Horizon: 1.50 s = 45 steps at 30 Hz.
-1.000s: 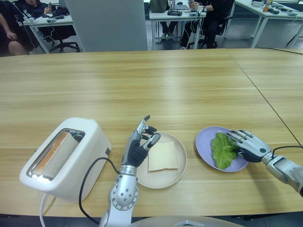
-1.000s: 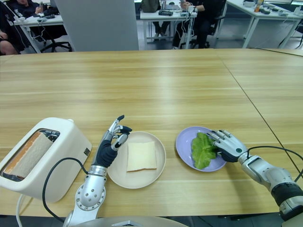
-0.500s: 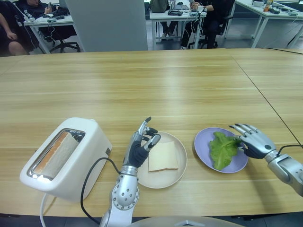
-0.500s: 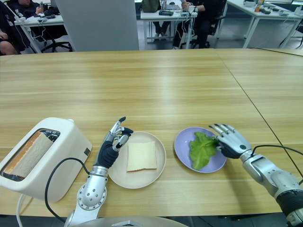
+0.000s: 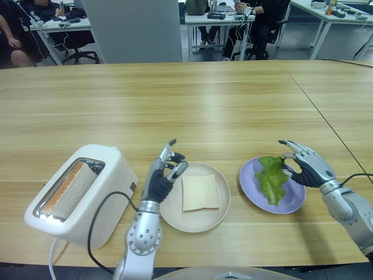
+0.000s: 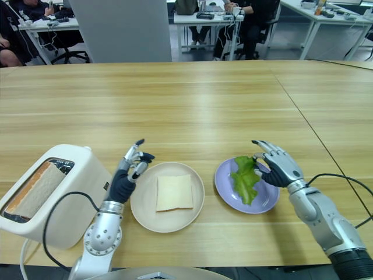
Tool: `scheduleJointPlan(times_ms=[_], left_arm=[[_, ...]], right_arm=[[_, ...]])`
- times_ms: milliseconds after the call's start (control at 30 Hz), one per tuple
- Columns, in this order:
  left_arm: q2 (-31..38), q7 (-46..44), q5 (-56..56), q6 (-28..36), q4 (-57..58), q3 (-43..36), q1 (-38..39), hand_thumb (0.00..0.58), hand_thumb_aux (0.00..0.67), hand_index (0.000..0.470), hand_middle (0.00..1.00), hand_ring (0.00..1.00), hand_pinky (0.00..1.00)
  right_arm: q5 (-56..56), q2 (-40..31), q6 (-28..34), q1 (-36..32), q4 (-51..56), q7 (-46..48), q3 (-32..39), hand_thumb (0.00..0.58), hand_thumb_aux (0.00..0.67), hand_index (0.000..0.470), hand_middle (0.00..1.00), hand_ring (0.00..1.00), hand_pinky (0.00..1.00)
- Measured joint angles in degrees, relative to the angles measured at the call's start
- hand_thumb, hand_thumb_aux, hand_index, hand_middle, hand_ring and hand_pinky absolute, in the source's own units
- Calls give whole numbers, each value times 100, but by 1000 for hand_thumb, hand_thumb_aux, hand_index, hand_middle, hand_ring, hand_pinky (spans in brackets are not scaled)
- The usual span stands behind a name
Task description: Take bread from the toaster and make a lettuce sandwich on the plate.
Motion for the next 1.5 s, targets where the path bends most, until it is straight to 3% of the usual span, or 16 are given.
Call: scheduleJointPlan(times_ms=[167, 600, 1000, 1500], left_arm=[[215, -23, 312, 209, -386, 647, -251, 0, 0, 0, 396, 396, 396], [505, -153, 506, 317, -410, 1291, -492, 0, 0, 0, 392, 392, 392], [567, -118, 548, 242, 12, 1401, -567, 0, 0, 0, 400, 400, 400], [608, -133, 553, 202, 166, 1402, -581, 0, 0, 0, 404, 404, 404]], right_arm=[[247, 673, 235, -137, -452, 416, 8, 580, 670, 460, 0, 0, 0], [392, 1560, 626, -573, -1090, 948, 36, 580, 670, 460, 0, 0, 0], [475, 2180, 1116, -739, -1893, 1422, 257, 580, 670, 460, 0, 0, 0], [353, 3022, 985, -221, -1081, 1228, 1238, 580, 670, 460, 0, 0, 0]])
